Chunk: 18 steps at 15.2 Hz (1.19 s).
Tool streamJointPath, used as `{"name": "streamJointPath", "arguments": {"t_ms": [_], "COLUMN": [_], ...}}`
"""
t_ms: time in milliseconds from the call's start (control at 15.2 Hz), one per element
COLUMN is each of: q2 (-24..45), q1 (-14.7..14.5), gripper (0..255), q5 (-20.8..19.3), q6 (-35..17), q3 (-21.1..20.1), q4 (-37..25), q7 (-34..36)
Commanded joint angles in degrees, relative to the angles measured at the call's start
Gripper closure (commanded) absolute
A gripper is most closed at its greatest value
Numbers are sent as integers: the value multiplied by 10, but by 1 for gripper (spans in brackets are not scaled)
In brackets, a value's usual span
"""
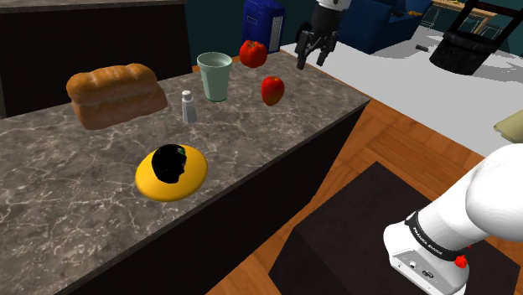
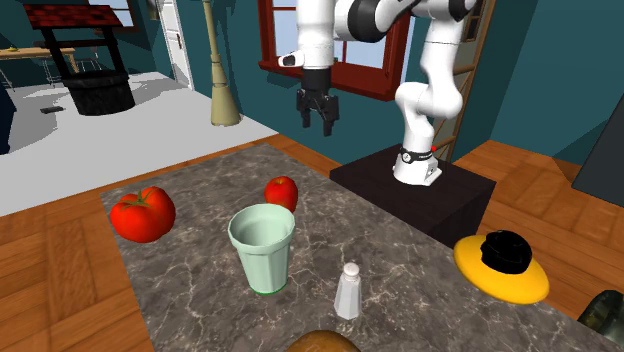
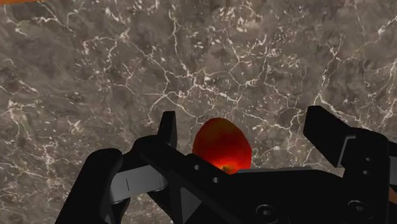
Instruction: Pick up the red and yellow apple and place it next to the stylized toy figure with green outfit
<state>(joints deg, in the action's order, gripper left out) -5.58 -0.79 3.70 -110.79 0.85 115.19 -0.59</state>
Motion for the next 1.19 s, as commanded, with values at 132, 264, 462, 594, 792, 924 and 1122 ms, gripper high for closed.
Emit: {"name": "streamJointPath", "arguments": {"t_ms": [132,264,462,594,792,924,1122], "q2": [90,134,203,250,256,260,266], "q1": [-2,-3,-5,-6,-7,-7,-8], "gripper": [0,0,0,0,0,0,0], "q5": [-2,-4,-7,-9,-9,-9,-8], "q6": [-14,-16,-13,-6,-27,-40,-58], "q3": [-3,-4,-5,-6,-6,-6,-6], "q4": [-83,-128,-204,-260,-245,-236,-225], "q7": [-1,-1,-1,-1,-1,-1,-1]}}
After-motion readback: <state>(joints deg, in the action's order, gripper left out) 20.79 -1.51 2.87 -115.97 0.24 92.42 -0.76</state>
